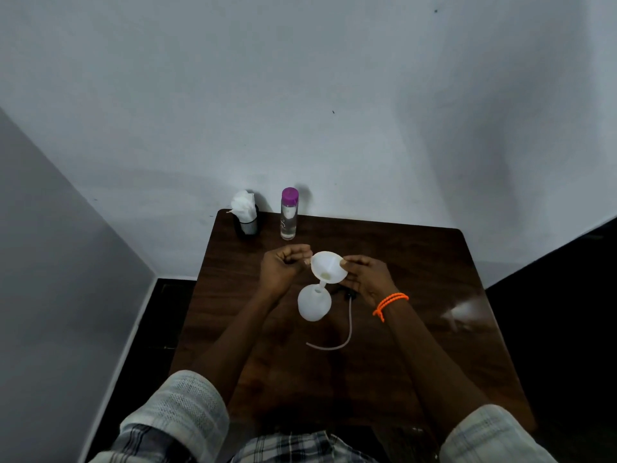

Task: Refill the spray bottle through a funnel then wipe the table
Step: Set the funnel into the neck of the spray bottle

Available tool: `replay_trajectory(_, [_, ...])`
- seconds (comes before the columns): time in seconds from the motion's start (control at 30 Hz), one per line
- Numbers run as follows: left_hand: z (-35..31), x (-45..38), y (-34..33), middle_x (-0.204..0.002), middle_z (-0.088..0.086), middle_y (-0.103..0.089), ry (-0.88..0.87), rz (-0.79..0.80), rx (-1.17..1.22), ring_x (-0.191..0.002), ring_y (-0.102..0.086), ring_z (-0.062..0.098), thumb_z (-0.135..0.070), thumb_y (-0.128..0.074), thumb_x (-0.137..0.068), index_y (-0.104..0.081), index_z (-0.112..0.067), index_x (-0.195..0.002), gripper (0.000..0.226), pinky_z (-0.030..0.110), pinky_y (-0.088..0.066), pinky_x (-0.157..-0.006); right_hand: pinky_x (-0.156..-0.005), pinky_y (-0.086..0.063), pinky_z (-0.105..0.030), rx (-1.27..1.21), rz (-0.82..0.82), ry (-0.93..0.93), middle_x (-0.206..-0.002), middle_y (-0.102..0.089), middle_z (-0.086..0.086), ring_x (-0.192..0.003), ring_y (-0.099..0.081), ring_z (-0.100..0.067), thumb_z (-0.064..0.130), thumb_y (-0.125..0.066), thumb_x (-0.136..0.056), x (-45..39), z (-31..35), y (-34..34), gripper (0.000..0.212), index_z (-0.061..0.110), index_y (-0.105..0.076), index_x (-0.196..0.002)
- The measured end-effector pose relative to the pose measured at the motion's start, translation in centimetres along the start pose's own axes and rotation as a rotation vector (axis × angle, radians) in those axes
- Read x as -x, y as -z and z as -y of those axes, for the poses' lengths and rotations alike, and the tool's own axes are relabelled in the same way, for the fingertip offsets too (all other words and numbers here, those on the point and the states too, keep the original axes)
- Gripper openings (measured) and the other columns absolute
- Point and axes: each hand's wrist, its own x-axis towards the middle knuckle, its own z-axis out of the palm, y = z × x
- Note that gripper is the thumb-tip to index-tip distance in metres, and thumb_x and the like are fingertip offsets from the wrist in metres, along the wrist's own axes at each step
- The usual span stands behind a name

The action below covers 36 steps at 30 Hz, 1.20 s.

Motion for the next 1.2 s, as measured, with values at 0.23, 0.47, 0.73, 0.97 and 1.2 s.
replay_trajectory(0.23, [1.1,0.3,0.1,-0.102,0.006,-0.079,0.009,-0.024,-0.035,-0.098,-0.075,0.014,0.007,-0.076,-0.083,-0.075,-0.003,-0.112,0.031,0.024,-0.060,-0.084,-0.063,-0.063,-0.034,0.003,-0.002,-0.011,-0.106,-0.073,-0.023,-0.090,-0.074,-0.034,-0.003,-0.072,-0.089,-0.1,-1.1,0.0,0.010,-0.001,-0.072,-0.099])
replay_trajectory(0.47, [2.3,0.6,0.2,-0.098,0.001,-0.080,0.002,-0.057,-0.058,-0.095,-0.076,0.013,0.004,-0.079,-0.082,-0.078,-0.008,-0.107,0.028,0.023,-0.060,-0.082,-0.064,-0.063,-0.036,0.025,-0.002,-0.031,-0.104,-0.072,-0.024,-0.093,-0.073,-0.036,-0.006,-0.072,-0.088,-0.5,-1.9,-0.1,0.010,0.000,-0.071,-0.096])
replay_trajectory(0.73, [3.6,0.9,0.5,-0.097,-0.001,-0.080,0.004,-0.070,-0.095,-0.094,-0.076,0.013,0.006,-0.079,-0.079,-0.080,-0.013,-0.102,0.029,0.023,-0.060,-0.080,-0.064,-0.061,-0.035,0.073,-0.014,-0.052,-0.105,-0.074,-0.023,-0.092,-0.074,-0.034,-0.007,-0.073,-0.087,-0.8,-2.7,0.0,0.012,0.000,-0.072,-0.096])
replay_trajectory(0.97, [4.8,0.7,1.0,-0.099,0.001,-0.079,0.026,-0.075,-0.101,-0.094,-0.076,0.012,0.011,-0.077,-0.080,-0.079,-0.008,-0.104,0.031,0.023,-0.059,-0.083,-0.058,-0.060,-0.029,0.115,0.012,-0.078,-0.099,-0.074,-0.018,-0.084,-0.074,-0.027,-0.009,-0.072,-0.086,-0.7,-2.6,0.4,0.018,-0.001,-0.070,-0.102])
replay_trajectory(1.2, [5.6,0.5,1.8,-0.099,0.002,-0.079,0.056,-0.074,-0.111,-0.096,-0.075,0.013,0.011,-0.074,-0.082,-0.078,-0.007,-0.105,0.030,0.023,-0.059,-0.085,-0.062,-0.063,-0.034,0.088,0.022,-0.099,-0.097,-0.075,-0.020,-0.082,-0.076,-0.029,-0.007,-0.075,-0.085,-1.2,-2.4,1.5,0.022,-0.003,-0.068,-0.105])
